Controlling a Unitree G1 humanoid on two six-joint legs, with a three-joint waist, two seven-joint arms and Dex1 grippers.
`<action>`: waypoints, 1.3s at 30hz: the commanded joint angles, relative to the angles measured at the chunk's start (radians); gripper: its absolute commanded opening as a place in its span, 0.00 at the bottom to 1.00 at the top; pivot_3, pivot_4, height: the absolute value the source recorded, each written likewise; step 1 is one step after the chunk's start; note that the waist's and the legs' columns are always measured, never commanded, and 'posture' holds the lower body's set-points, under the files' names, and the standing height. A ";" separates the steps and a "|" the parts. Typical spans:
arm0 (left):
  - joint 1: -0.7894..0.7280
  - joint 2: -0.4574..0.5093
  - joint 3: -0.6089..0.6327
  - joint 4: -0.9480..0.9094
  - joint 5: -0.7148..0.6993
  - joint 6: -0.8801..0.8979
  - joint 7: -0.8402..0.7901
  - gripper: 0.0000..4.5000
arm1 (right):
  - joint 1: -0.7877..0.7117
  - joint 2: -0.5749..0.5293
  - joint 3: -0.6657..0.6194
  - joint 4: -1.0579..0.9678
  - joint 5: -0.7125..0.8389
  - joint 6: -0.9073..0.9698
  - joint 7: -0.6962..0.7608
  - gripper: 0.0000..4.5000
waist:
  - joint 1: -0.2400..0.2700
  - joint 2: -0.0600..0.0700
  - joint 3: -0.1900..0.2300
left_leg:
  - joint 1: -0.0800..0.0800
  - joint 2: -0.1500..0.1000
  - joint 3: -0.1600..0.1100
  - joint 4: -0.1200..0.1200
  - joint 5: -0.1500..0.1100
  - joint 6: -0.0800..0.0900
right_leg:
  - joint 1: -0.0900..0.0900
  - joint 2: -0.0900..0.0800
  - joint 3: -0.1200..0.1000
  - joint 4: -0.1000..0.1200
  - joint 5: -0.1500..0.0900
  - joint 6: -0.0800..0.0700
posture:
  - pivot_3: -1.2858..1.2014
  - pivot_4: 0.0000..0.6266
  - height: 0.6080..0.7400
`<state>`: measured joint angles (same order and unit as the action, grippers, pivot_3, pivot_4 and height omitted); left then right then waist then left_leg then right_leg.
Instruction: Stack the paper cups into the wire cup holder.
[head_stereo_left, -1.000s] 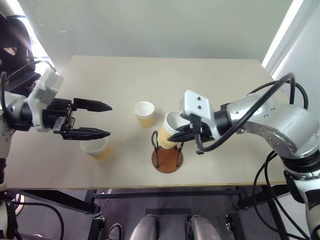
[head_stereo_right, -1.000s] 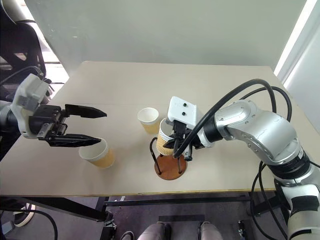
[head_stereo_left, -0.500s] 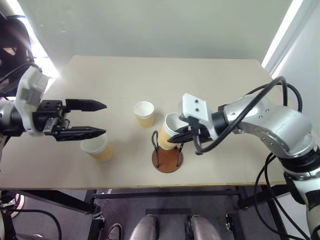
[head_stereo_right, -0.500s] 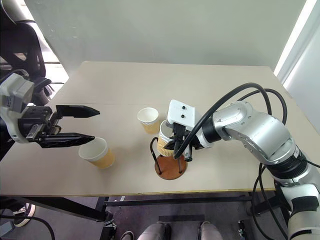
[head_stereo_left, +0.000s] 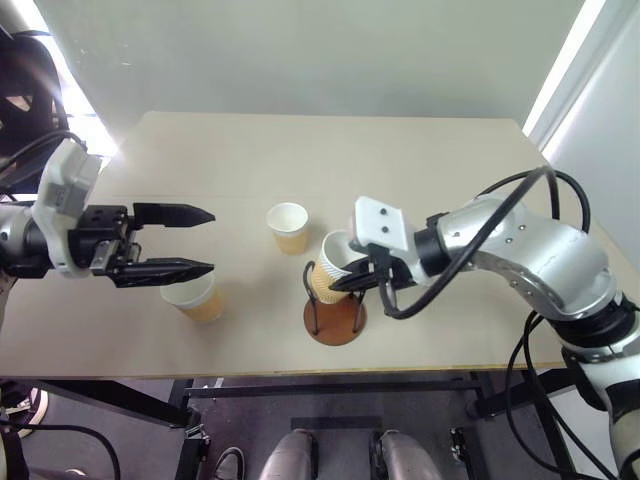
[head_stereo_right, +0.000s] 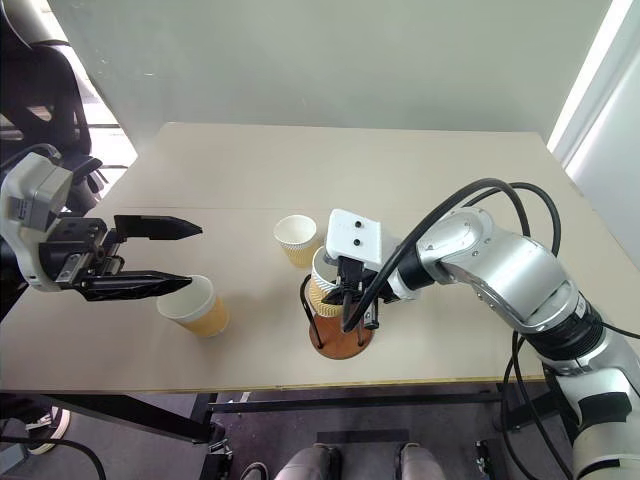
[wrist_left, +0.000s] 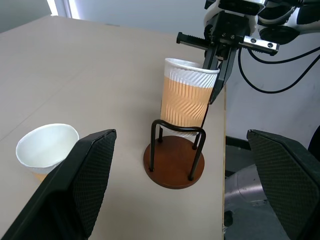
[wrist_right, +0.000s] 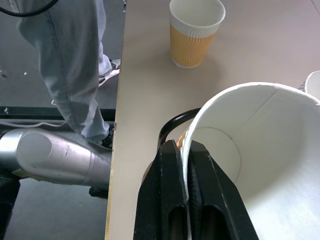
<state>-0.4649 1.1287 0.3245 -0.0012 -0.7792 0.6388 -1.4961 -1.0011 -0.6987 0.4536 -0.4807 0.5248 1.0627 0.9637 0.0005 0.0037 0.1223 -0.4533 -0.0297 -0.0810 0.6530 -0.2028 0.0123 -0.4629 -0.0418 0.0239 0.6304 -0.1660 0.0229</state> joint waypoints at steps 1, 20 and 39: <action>-0.002 0.023 0.035 -0.022 0.002 -0.013 0.002 1.00 | -0.005 0.005 -0.003 -0.026 -0.010 -0.015 0.008 0.13 | 0.000 0.000 0.000 | 0.000 0.000 0.000 0.000 0.000 -0.001 | 0.000 0.000 0.000 0.000 0.000 0.000 | 0.52 0.24 1.00; 0.075 0.244 -0.169 0.113 0.263 -0.335 -0.118 1.00 | -0.101 -0.240 -0.508 0.137 0.169 -0.089 0.180 0.76 | 0.005 0.000 0.000 | -0.002 -0.001 0.001 -0.004 -0.003 -0.004 | -0.003 0.000 0.002 -0.002 -0.001 -0.002 | 0.52 0.24 1.00; -0.108 0.227 -0.541 0.285 0.327 -0.543 -0.118 1.00 | 0.207 -0.400 -0.921 -0.039 0.711 0.072 0.039 0.76 | 0.003 -0.001 0.000 | -0.001 0.001 0.001 -0.006 -0.003 -0.009 | -0.004 0.001 0.001 0.002 -0.005 -0.003 | 0.52 0.24 1.00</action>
<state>-0.5550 1.3490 -0.2165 0.2742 -0.4660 0.1220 -1.5800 -0.7988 -1.0778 -0.4150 -0.5002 1.2035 1.1477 1.0251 0.0035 0.0030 0.1220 -0.4543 -0.0283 -0.0803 0.6467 -0.2057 0.0035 -0.4671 -0.0409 0.0251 0.6320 -0.1713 0.0198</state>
